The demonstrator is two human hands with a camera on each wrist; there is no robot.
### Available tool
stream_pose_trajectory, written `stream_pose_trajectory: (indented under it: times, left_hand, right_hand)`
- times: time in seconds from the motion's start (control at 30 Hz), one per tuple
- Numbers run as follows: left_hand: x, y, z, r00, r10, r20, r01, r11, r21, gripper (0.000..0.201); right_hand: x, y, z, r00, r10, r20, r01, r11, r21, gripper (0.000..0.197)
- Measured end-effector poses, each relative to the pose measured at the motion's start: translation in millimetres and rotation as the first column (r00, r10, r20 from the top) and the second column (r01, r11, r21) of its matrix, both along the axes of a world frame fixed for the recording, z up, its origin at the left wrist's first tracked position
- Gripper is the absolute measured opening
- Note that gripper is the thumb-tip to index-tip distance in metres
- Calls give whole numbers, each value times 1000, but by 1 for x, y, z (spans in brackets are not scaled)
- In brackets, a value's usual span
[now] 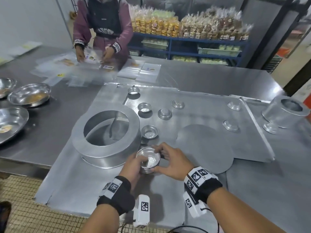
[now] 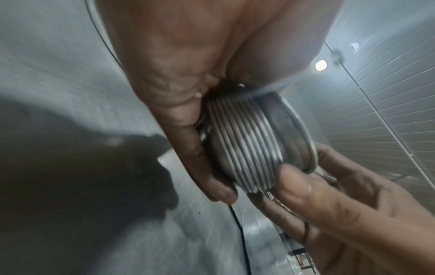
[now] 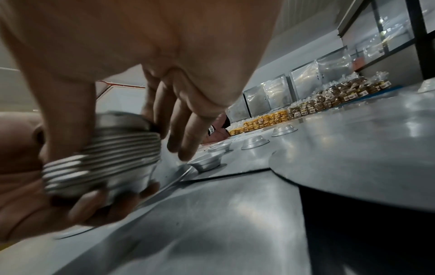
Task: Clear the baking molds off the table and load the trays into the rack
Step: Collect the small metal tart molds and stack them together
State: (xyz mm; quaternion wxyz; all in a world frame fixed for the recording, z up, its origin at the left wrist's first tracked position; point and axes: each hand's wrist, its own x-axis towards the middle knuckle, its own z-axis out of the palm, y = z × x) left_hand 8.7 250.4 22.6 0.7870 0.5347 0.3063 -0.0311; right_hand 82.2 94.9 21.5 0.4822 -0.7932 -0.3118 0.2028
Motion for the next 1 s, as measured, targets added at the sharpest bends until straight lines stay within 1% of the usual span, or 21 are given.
stream_pose_trajectory:
  times: [0.1,0.17,0.2,0.27,0.3,0.33,0.37,0.4,0.43,0.47,0.5,0.57,0.6,0.67,0.73,0.83,0.9,1.0]
  left_hand:
    - [5,-1,-5,998,48,-41,-46,998,38,24]
    - [7,1,-10,993,93,-68,-90,995,51,27]
    - [8,2,-13,991,113,-78,-109,993,50,27]
    - [9,9,-25,985,134,-111,-127,990,67,32]
    - [10,11,-32,984,127,-123,-117,990,80,35]
    - [9,12,-38,984,123,-128,-112,990,90,34]
    - [9,17,-54,983,131,-131,-119,988,96,32]
    - [8,20,-63,980,147,-136,-138,988,76,34]
    - [5,18,-54,976,153,-156,-145,987,66,41]
    - [1,16,-41,974,170,-152,-166,985,38,47]
    - [-1,15,-38,970,189,-156,-189,982,12,48]
    - [-6,11,-19,969,201,-144,-206,978,-18,35]
    - [-8,11,-17,968,206,-145,-212,977,-25,29]
    - [-12,11,-16,965,216,-147,-223,974,-32,26]
    - [-17,12,-14,960,225,-164,-231,973,-15,25]
    - [-23,12,-13,957,240,-160,-244,970,-3,23]
    - [-26,13,-13,957,248,-152,-254,967,-22,23]
    - [-29,13,-13,956,246,-159,-252,968,-16,25]
  right_hand:
    - [23,-3,2,992,109,-69,-115,989,-95,73]
    - [40,-1,7,973,184,-138,-207,961,-182,83]
    - [50,0,8,968,213,-132,-239,943,-229,87]
    - [69,6,9,965,254,-61,-259,908,-328,88]
    - [77,11,10,967,253,-18,-241,896,-373,84]
    - [83,16,13,971,238,23,-208,888,-409,77]
    - [89,22,16,974,215,70,-162,882,-442,67]
    - [95,29,18,975,183,125,-104,875,-473,56]
    - [100,37,17,974,148,173,-44,868,-494,49]
    - [106,45,16,971,114,208,8,862,-507,45]
    - [112,53,12,969,88,231,47,851,-523,45]
    - [124,68,3,963,55,264,109,815,-569,48]
    - [128,75,-1,964,25,266,141,796,-588,47]
    - [135,85,-6,969,-57,239,196,767,-611,42]
    - [138,90,-10,971,-121,205,224,751,-621,32]
    - [139,92,-15,969,-164,187,246,745,-621,17]
    - [137,91,-14,965,-190,179,260,753,-604,15]
    - [130,86,-10,962,-216,168,274,769,-578,21]
